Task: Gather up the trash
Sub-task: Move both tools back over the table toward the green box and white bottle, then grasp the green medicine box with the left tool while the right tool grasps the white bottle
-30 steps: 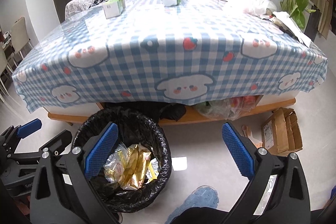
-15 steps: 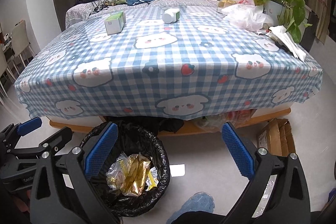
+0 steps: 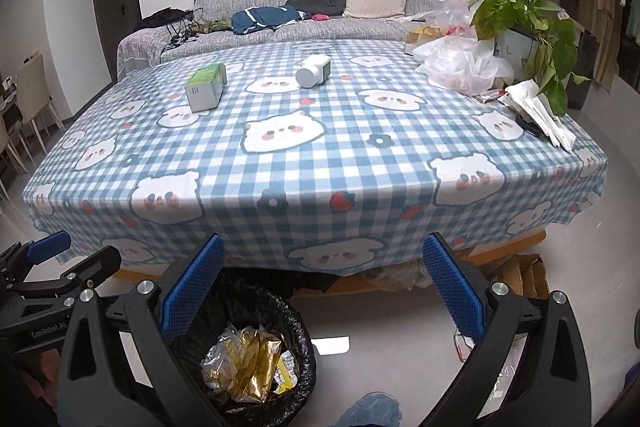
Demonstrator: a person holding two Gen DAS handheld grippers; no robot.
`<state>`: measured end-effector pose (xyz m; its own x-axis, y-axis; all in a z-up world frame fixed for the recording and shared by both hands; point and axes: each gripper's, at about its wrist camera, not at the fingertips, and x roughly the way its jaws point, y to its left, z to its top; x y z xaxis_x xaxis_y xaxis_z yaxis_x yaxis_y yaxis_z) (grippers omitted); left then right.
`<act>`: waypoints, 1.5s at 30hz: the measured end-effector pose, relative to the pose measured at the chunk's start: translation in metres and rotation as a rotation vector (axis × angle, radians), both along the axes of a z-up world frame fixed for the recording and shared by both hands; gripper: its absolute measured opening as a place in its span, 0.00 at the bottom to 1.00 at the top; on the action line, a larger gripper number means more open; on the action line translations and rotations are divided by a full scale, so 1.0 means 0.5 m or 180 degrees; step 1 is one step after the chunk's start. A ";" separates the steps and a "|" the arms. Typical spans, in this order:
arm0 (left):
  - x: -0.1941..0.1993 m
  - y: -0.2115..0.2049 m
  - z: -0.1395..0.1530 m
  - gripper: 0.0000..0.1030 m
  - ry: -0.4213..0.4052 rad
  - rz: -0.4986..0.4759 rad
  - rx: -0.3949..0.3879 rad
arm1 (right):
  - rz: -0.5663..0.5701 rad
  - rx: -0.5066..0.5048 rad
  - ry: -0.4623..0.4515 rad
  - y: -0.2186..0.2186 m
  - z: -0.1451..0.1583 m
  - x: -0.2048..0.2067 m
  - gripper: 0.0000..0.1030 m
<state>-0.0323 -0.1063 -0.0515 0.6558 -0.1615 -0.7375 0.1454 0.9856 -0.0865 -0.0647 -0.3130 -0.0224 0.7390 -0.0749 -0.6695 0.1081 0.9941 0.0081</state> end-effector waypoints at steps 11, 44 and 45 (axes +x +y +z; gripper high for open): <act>0.169 -0.001 0.037 0.94 -0.0035 0.0065 -0.0019 | -0.0022 -0.0020 0.0028 -0.012 0.025 0.170 0.93; 0.640 -0.087 0.015 0.91 0.0122 0.0075 0.0241 | -0.0223 0.0022 0.0289 -0.070 -0.016 0.684 0.89; 0.645 -0.087 0.011 0.88 0.0146 0.0080 0.0233 | -0.0216 0.0013 0.0296 -0.068 -0.019 0.691 0.88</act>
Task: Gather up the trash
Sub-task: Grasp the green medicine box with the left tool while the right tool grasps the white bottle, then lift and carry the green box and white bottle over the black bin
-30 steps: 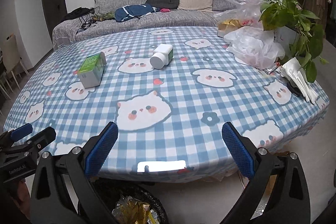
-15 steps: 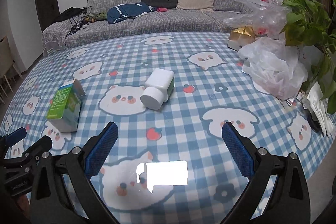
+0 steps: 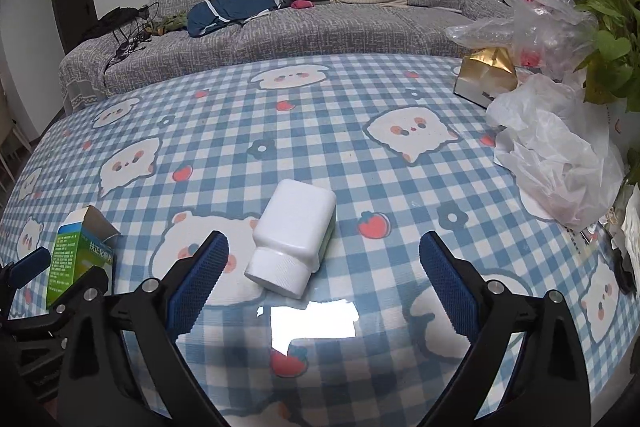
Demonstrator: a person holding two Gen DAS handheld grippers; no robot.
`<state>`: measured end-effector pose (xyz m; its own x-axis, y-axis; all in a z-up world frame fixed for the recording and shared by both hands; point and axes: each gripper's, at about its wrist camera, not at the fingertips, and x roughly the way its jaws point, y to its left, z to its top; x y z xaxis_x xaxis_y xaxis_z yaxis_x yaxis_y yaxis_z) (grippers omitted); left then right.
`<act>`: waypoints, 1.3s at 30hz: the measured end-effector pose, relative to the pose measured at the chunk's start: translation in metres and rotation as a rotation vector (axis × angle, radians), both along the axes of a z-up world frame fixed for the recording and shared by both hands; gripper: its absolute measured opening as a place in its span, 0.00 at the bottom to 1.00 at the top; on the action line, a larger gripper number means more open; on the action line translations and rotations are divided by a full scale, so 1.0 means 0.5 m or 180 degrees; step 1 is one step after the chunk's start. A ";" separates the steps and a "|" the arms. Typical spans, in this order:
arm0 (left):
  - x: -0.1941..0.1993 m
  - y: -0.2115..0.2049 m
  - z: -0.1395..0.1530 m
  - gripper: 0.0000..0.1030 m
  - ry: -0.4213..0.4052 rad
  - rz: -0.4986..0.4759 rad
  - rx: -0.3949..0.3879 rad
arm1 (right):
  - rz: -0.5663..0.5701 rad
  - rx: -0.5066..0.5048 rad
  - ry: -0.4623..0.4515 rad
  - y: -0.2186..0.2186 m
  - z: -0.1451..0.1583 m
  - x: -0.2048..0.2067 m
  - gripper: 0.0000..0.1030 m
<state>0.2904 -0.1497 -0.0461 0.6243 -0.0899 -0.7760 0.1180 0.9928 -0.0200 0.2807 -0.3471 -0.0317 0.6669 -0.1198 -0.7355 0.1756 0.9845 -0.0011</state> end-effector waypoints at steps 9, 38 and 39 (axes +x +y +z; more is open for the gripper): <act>0.019 -0.001 -0.032 0.55 0.0161 -0.0024 -0.0001 | 0.0068 -0.0031 0.0089 0.022 -0.027 0.036 0.59; -0.078 0.039 0.000 0.44 0.0095 0.0003 -0.0076 | 0.0177 -0.0111 0.0053 0.040 -0.002 -0.063 0.42; -0.084 0.039 0.000 0.44 0.0104 0.0003 -0.0074 | 0.0186 -0.0123 0.0048 0.042 -0.001 -0.070 0.42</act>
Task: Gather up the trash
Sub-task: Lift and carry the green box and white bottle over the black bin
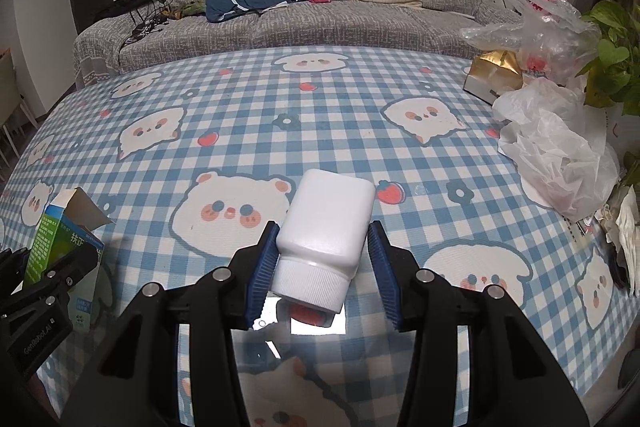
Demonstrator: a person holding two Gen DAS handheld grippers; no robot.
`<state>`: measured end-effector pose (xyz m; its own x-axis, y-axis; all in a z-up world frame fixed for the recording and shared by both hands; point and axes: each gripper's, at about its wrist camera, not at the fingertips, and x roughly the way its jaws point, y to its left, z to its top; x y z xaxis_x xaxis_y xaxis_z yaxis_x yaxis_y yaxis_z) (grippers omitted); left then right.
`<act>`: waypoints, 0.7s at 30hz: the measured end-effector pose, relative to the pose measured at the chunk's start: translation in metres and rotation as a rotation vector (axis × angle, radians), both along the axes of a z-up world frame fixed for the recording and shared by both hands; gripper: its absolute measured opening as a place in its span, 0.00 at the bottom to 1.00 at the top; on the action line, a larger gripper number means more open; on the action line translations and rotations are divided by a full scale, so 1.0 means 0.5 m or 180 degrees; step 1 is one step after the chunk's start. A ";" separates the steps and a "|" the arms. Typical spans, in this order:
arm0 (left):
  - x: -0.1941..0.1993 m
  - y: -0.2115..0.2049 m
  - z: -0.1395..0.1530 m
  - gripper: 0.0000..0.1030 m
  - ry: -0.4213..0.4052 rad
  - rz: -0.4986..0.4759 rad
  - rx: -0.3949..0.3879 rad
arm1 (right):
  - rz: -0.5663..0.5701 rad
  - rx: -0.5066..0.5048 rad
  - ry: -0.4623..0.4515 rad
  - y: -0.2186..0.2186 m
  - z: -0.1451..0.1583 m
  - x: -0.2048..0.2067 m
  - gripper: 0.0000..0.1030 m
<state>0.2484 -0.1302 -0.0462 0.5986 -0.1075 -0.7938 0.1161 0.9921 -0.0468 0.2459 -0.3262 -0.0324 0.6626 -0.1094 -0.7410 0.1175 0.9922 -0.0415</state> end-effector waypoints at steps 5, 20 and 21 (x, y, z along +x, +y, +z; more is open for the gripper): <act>-0.032 0.004 0.004 0.44 0.0018 0.0007 -0.0039 | 0.0026 0.0004 -0.0008 0.005 0.003 -0.034 0.42; -0.153 0.011 0.033 0.44 -0.0036 -0.0006 -0.0072 | 0.0111 0.0056 -0.0139 0.029 0.041 -0.170 0.42; -0.161 0.012 0.032 0.44 -0.0032 -0.0009 -0.0069 | 0.0114 0.0055 -0.0150 0.029 0.044 -0.180 0.42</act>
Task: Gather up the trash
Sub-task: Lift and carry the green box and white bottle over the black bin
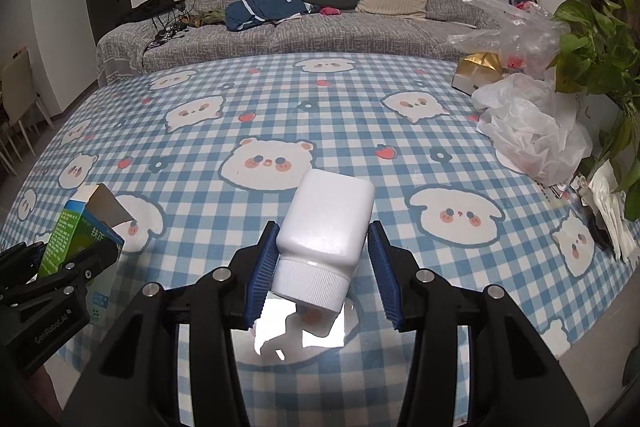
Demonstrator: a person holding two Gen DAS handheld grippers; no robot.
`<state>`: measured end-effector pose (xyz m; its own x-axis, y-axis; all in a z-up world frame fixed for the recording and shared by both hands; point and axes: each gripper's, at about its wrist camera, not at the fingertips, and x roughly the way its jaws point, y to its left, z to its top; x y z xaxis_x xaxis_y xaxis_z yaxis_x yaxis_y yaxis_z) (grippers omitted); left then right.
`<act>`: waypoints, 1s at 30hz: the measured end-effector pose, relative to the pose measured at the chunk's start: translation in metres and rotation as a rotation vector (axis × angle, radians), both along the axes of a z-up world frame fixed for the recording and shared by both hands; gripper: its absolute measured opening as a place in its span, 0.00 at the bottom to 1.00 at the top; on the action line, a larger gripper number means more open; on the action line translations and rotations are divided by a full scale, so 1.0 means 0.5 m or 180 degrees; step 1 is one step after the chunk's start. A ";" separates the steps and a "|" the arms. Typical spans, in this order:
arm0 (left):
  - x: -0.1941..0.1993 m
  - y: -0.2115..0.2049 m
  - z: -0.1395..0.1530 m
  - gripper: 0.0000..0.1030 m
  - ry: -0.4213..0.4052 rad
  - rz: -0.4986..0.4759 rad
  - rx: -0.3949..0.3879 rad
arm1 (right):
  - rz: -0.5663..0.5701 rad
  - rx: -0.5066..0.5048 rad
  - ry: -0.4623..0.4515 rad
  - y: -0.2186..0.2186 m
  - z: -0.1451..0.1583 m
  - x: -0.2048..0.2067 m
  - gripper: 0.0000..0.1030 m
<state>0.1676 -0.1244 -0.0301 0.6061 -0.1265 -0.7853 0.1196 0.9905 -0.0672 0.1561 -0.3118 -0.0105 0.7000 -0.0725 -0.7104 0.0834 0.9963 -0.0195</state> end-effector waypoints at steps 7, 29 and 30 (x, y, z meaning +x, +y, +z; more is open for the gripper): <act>-0.055 -0.006 0.003 0.44 -0.0007 -0.0013 -0.0036 | 0.0008 0.0041 -0.0044 -0.001 0.010 -0.065 0.42; -0.209 0.007 0.014 0.44 -0.0014 -0.0050 -0.0085 | 0.0134 0.0039 -0.0019 0.030 0.000 -0.227 0.42; -0.216 0.009 0.015 0.44 -0.0017 -0.0048 -0.0079 | 0.0140 0.0041 -0.0018 0.032 0.000 -0.234 0.42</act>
<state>0.0596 -0.1201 -0.0226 0.6082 -0.1550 -0.7785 0.1350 0.9867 -0.0910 0.0393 -0.2959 -0.0104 0.7063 -0.0324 -0.7072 0.0396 0.9992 -0.0062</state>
